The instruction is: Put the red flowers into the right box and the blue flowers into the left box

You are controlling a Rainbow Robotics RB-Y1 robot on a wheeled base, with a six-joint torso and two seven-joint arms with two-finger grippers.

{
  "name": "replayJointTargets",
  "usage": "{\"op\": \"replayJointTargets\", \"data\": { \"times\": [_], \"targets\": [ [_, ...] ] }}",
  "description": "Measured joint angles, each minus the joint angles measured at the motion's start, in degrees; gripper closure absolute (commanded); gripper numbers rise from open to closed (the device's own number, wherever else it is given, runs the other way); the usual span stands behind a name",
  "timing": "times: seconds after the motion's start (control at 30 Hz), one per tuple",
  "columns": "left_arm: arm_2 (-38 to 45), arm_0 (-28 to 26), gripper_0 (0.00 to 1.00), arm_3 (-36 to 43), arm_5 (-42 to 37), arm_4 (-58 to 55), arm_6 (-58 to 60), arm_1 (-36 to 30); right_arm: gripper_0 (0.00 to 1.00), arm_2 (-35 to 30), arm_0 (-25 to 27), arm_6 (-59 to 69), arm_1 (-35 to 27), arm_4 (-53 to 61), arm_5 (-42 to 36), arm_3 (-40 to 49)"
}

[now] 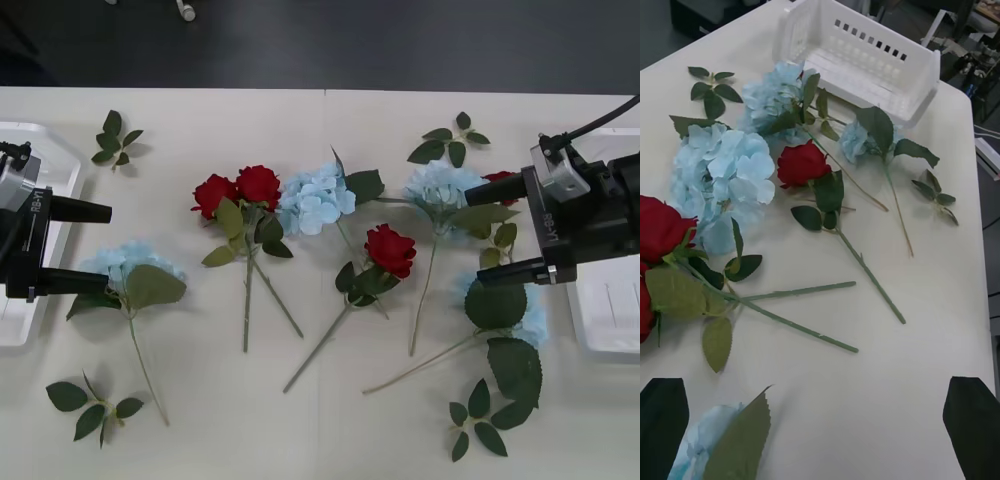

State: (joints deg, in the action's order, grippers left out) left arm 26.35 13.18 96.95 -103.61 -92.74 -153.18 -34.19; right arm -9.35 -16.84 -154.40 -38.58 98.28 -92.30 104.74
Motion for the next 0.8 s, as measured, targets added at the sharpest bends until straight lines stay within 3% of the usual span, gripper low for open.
{"op": "replayJointTargets", "data": {
  "times": [0.2, 0.37, 0.5, 0.7, 0.8],
  "targets": [
    [0.0, -0.3, 0.00, -0.1, 0.0, 0.0, 0.0, 0.0, 0.00, 1.5, 3.6, 0.0, 0.1, -0.3, -0.5, -0.9],
    [0.0, -1.3, 0.00, -0.2, 0.0, 0.0, 0.0, 0.0, 0.00, -0.9, 3.7, 0.0, -0.2, -2.2, -2.2, 0.6],
    [0.0, -1.3, 0.00, -0.3, 0.1, 0.0, 0.0, 0.0, 0.00, 0.3, 2.8, 1.5, -4.1, -1.8, 0.0, 1.7],
    [0.3, -2.0, 0.00, -0.3, 2.1, 0.1, 0.0, 0.0, 0.00, 7.4, 1.4, 32.9, -15.5, -0.9, 10.6, 2.2],
    [0.4, -3.9, 0.00, -0.2, 3.8, 2.0, 2.4, 0.0, 0.00, 10.0, 1.3, 38.0, -18.9, -0.9, 17.1, 2.3]
  ]
}}
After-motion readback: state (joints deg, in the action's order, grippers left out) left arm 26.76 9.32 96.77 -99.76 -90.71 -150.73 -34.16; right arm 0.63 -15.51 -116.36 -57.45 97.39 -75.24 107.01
